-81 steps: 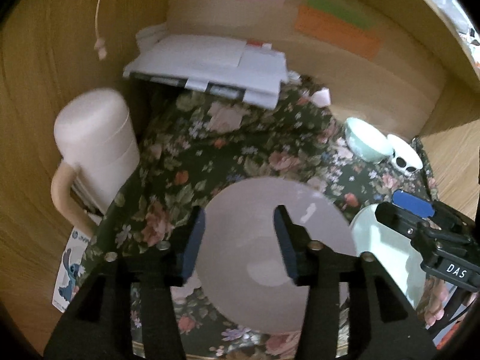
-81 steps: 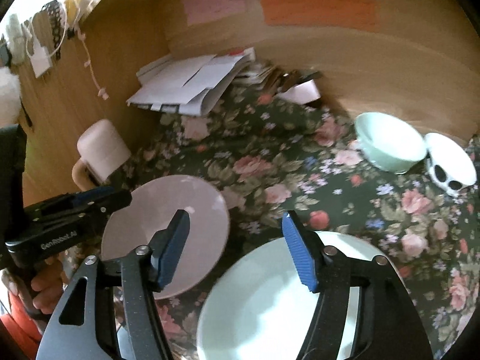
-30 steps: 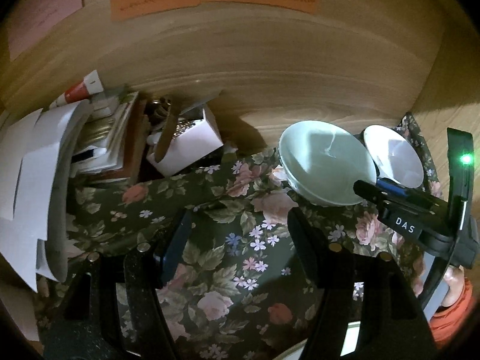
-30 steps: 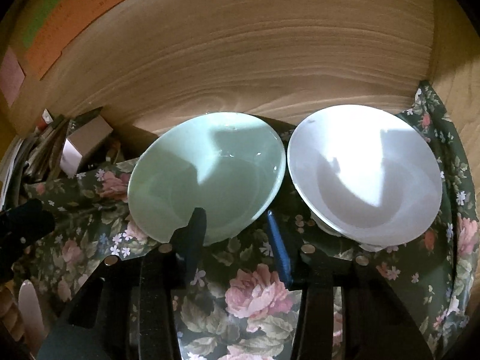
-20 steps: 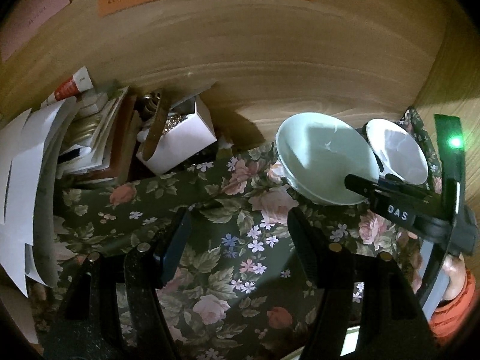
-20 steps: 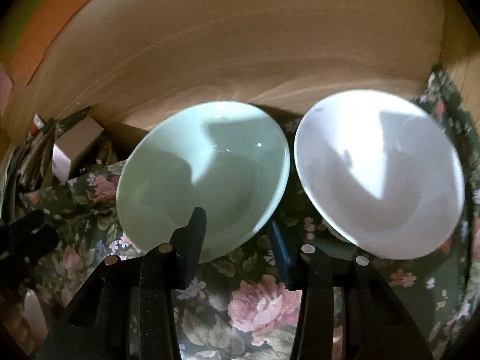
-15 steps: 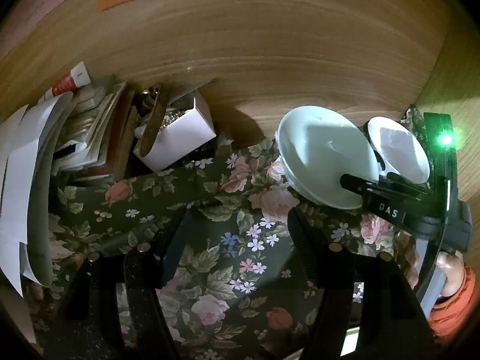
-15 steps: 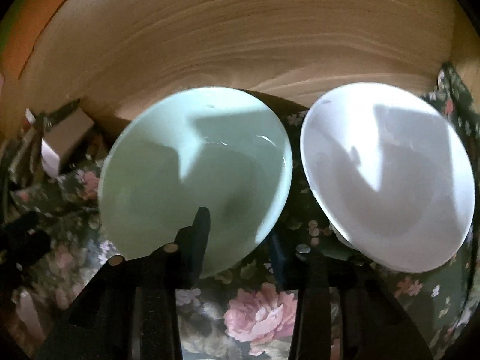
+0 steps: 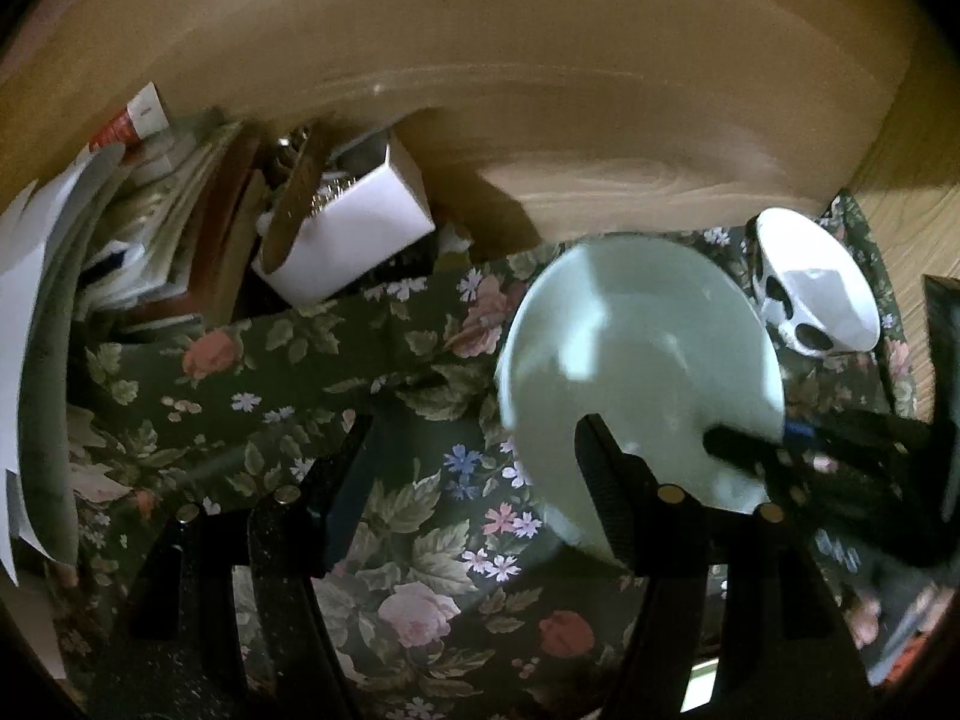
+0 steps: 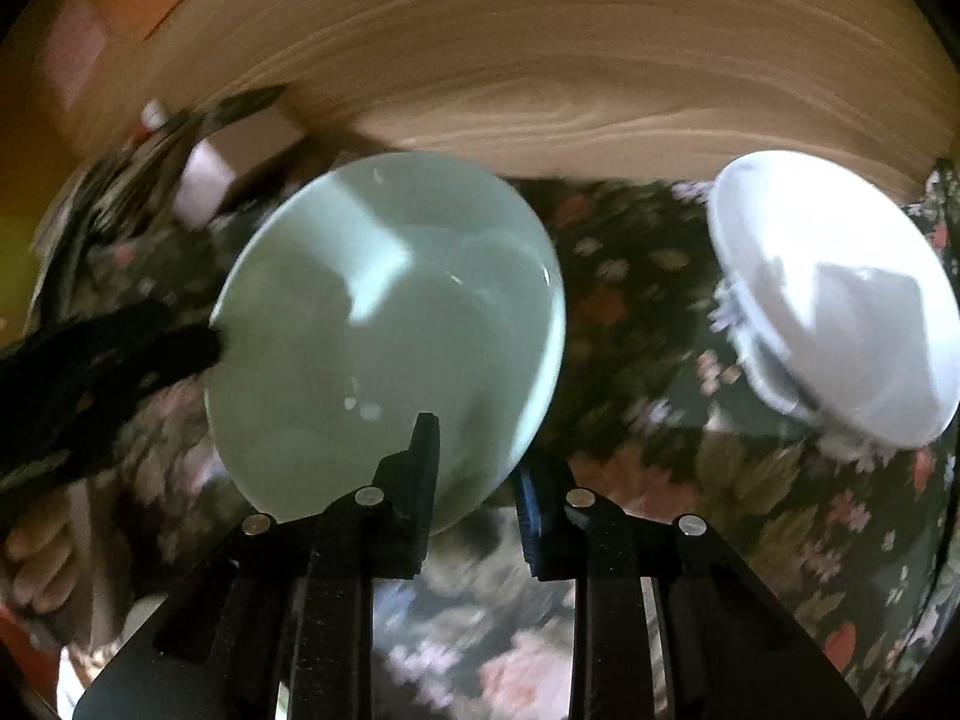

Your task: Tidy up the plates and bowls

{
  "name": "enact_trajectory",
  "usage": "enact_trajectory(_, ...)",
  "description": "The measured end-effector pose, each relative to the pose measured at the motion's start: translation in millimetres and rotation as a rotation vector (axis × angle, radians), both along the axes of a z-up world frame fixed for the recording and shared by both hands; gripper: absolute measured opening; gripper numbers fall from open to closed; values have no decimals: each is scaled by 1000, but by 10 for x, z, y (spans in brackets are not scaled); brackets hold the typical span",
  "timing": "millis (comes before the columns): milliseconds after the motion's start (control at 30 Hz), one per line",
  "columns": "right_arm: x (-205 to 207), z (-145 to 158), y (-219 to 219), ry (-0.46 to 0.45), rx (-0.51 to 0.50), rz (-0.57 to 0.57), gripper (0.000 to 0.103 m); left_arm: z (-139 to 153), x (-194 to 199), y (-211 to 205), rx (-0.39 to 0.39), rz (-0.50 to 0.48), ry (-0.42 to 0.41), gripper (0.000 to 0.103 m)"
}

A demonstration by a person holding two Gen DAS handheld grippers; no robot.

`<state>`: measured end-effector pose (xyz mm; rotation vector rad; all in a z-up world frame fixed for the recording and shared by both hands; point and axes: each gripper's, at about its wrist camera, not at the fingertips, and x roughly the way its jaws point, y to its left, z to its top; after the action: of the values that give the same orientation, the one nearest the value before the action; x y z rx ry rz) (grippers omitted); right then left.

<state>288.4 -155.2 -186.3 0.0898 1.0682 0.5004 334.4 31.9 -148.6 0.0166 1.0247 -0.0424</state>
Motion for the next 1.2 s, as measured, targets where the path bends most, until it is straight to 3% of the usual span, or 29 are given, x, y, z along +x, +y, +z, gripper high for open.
enact_trajectory(233, -335, 53, -16, -12, -9, 18, 26, -229, 84, -22, -14, -4, 87, 66)
enact_trajectory(300, -350, 105, -56, -42, -27, 6, 32, -273, 87, -39, -13, -11, 94, 66)
enact_trajectory(367, -412, 172, -96, -74, -26, -11, 48, -300, 78, -75, -7, -19, 96, 66)
enact_trajectory(433, -358, 228, -137, -104, -38, -32, 51, -314, 77, -112, -11, -32, 96, 62)
enact_trajectory(500, -228, 296, -107, -107, -35, -34, 51, -328, 67, -145, -5, -39, 94, 59)
enact_trajectory(700, -36, 98, 36, -79, -17, -45, 48, -424, 92, -251, 3, -67, 109, 41)
enact_trajectory(767, 3, 46, 54, -58, -1, -38, 33, -441, 87, -273, -4, -81, 116, 34)
enact_trajectory(800, 23, 11, 61, -40, 11, -35, 30, -446, 88, -282, -3, -83, 116, 33)
enact_trajectory(867, 55, -34, 53, -21, 29, -50, 25, -464, 100, -315, 5, -80, 107, 32)
enact_trajectory(1200, 9, 23, 32, -21, 44, -92, 24, -327, -37, -336, 29, -95, 45, 27)
